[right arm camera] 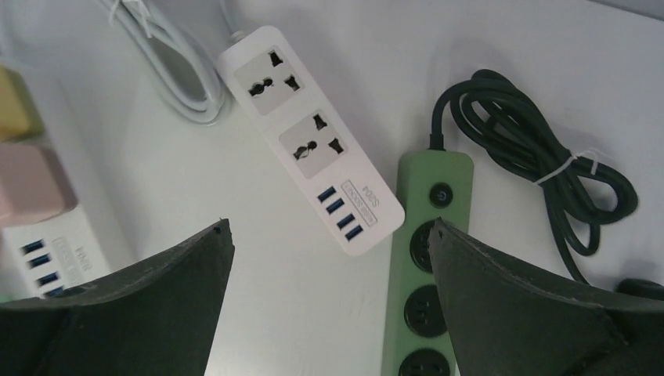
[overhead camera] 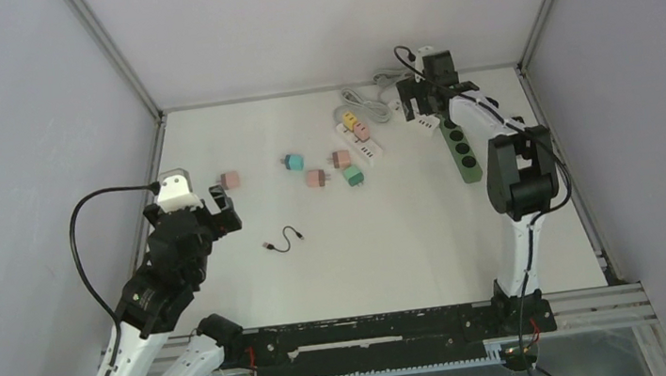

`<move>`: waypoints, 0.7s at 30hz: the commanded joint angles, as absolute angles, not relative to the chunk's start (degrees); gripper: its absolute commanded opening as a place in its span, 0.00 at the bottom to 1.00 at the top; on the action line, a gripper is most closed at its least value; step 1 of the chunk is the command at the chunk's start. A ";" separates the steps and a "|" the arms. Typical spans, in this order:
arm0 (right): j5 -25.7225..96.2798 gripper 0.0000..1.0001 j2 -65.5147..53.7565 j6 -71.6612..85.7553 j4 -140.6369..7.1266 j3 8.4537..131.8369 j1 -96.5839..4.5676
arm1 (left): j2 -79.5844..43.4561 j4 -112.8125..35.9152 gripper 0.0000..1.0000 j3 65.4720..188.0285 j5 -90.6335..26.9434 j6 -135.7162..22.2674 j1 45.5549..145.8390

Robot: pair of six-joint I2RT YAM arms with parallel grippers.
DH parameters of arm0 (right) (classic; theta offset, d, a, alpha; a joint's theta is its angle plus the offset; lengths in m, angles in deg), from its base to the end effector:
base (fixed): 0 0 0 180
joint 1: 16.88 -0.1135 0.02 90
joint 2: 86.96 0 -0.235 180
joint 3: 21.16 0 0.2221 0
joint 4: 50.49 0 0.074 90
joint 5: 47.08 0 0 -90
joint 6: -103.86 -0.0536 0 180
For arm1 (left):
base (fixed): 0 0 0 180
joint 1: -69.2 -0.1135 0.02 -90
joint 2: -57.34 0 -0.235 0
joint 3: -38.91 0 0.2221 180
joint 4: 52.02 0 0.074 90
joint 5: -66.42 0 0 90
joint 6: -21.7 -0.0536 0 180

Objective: Insert the plug
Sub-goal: Move the socket to the center of the board.

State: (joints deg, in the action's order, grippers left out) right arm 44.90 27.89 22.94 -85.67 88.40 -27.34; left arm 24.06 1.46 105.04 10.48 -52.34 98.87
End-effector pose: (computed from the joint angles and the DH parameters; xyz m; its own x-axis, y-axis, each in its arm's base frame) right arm 0.4300 0.0775 0.2235 -0.6057 -0.2722 -0.7477 -0.2544 0.9566 -0.1422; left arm 0.1199 -0.0338 0.3212 -0.2819 -0.1016 -0.9541 -0.1278 0.9895 -0.0676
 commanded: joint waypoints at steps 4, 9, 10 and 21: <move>42.25 1.00 36.63 23.83 -85.51 98.36 -26.71 | 23.25 -0.66 1.00 104.08 9.78 -53.80 98.20; 40.12 1.00 42.48 23.75 -87.38 103.60 -25.86 | 22.34 -0.79 1.00 103.97 9.23 -53.89 98.11; 40.02 1.00 43.61 24.02 -87.87 104.71 -25.83 | 22.11 -0.87 1.00 103.98 9.07 -53.89 98.11; 40.15 0.99 50.43 24.14 -94.59 110.44 -25.79 | 21.26 -1.01 1.00 104.05 8.13 -53.98 98.02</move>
State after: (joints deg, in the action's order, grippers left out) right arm 40.35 50.33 23.77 -91.79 107.96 -25.96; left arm 21.25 1.41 105.04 8.99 -52.71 98.56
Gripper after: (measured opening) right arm 0.999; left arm 0.998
